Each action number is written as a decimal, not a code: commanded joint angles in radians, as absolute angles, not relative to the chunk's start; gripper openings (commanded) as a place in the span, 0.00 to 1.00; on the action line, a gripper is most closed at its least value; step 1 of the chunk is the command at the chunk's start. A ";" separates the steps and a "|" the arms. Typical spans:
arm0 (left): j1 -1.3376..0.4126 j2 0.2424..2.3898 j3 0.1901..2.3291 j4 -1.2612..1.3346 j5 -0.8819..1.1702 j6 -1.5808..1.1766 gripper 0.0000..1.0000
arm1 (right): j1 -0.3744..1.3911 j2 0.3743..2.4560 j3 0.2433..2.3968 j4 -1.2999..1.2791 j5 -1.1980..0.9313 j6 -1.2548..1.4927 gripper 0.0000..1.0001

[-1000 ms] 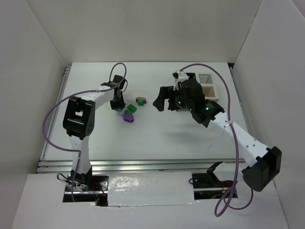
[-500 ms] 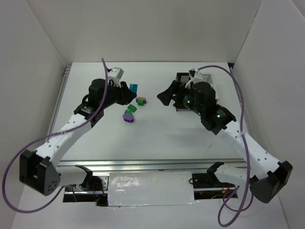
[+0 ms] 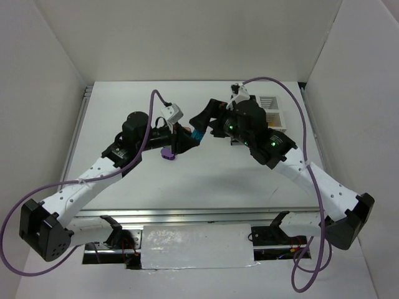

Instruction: Sort the legos into containers by color

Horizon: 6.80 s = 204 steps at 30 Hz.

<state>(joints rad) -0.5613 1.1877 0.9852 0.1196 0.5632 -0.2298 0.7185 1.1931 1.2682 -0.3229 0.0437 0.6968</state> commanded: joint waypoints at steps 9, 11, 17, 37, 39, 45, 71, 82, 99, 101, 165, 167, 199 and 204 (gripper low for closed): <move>-0.589 1.175 1.057 0.098 0.499 -0.155 0.00 | 0.821 1.244 1.313 -0.339 0.120 0.666 0.55; -0.588 1.178 1.060 0.103 0.485 -0.164 0.00 | 0.825 1.249 1.316 -0.347 0.115 0.663 0.47; -0.588 1.177 1.074 0.089 0.425 -0.192 0.33 | 0.827 1.276 1.315 -0.336 0.109 0.649 0.00; -0.588 1.013 1.312 -0.620 -0.302 -0.491 0.99 | 0.410 1.483 1.224 -0.011 0.673 0.213 0.00; -0.588 0.950 1.260 -0.621 -0.302 -0.469 1.00 | 0.368 1.519 1.216 0.027 0.643 0.216 0.00; -0.586 0.835 1.102 -0.607 -0.362 -0.442 1.00 | 0.354 1.578 1.206 0.089 0.654 0.201 0.01; -0.586 1.086 1.138 -0.675 -0.433 -0.665 0.99 | 0.373 1.461 1.203 -0.055 0.485 0.370 0.95; -0.535 1.577 1.241 -0.559 -0.382 -0.666 0.99 | 0.491 1.236 1.135 -0.176 0.097 0.466 1.00; -0.453 1.851 1.278 -0.370 -0.226 -0.483 0.96 | 0.528 1.158 1.091 -0.181 0.015 0.445 1.00; -0.453 1.856 1.263 -0.365 -0.224 -0.488 0.94 | 0.528 1.154 1.095 -0.183 0.018 0.443 1.00; -0.632 0.945 0.676 0.347 0.397 -0.281 0.00 | 0.815 1.354 1.342 -0.480 -0.236 0.557 0.40; -0.632 0.950 0.681 0.327 0.381 -0.275 0.00 | 0.815 1.355 1.348 -0.482 -0.253 0.549 0.45; -0.661 0.974 0.733 0.223 0.235 -0.282 0.00 | 0.526 1.298 1.381 -0.526 -0.161 0.442 0.00; -0.666 0.933 0.801 0.102 0.059 -0.412 0.00 | 0.413 1.336 1.368 -0.369 0.217 0.422 0.00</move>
<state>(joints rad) -0.6601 0.9821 0.7219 0.1352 0.1810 -0.3225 0.4431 1.3273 1.3647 -0.5121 -0.0780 0.4492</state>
